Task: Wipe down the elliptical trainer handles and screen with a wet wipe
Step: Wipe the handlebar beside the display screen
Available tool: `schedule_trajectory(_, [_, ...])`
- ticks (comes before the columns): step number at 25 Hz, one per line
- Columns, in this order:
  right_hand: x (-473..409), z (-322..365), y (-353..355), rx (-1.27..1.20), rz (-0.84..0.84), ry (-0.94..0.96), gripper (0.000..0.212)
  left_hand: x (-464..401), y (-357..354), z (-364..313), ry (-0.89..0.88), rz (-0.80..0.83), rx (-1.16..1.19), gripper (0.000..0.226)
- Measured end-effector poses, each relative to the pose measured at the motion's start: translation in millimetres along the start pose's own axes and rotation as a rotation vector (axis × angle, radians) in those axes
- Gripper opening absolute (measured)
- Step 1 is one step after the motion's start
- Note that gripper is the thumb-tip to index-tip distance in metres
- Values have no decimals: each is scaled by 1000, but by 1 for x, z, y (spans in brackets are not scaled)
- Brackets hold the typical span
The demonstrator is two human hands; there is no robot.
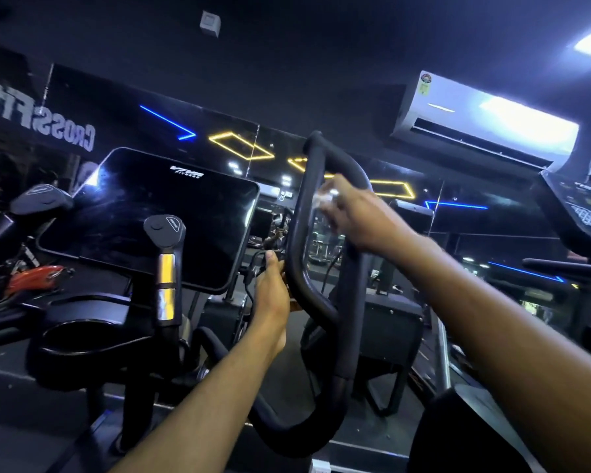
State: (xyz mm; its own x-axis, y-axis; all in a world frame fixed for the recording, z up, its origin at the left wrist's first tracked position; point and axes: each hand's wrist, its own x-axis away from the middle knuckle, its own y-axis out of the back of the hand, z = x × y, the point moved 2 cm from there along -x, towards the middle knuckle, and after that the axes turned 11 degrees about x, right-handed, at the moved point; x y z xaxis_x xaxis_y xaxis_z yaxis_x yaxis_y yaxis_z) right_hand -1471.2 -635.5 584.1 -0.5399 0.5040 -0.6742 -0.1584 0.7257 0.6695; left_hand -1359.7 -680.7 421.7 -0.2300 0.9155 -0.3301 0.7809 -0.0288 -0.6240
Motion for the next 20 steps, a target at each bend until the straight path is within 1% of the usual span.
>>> schedule_trajectory(2, [-44,-19,6,-96,-195,-55,12,-3,0,-3,9,-17,-25,69])
schedule_trajectory(3, [-58,-25,1,-88,-261,-70,13,-6,1,-6,11,-16,-42,70])
schedule_trajectory(5, [-72,-32,-15,14,-366,-71,14,-10,4,-10,7,16,-78,70])
schedule_trajectory(8, [-78,-38,-28,84,-490,-30,12,-15,7,-14,-6,54,-125,70])
schedule_trajectory(10, [-82,-37,-28,164,-485,12,12,-20,5,-18,-33,66,-143,73])
schedule_trajectory(12, [-88,-36,-25,249,-418,13,13,-26,1,-22,-72,67,-162,76])
schedule_trajectory(14, [-88,-34,-25,277,-359,15,13,-33,-5,-26,-103,58,-189,78])
schedule_trajectory(17, [-78,-32,-28,141,-402,11,13,-40,-11,-27,-131,52,-206,80])
schedule_trajectory(20, [-69,-27,-31,27,-445,-65,13,-37,-11,-26,-130,45,-145,82])
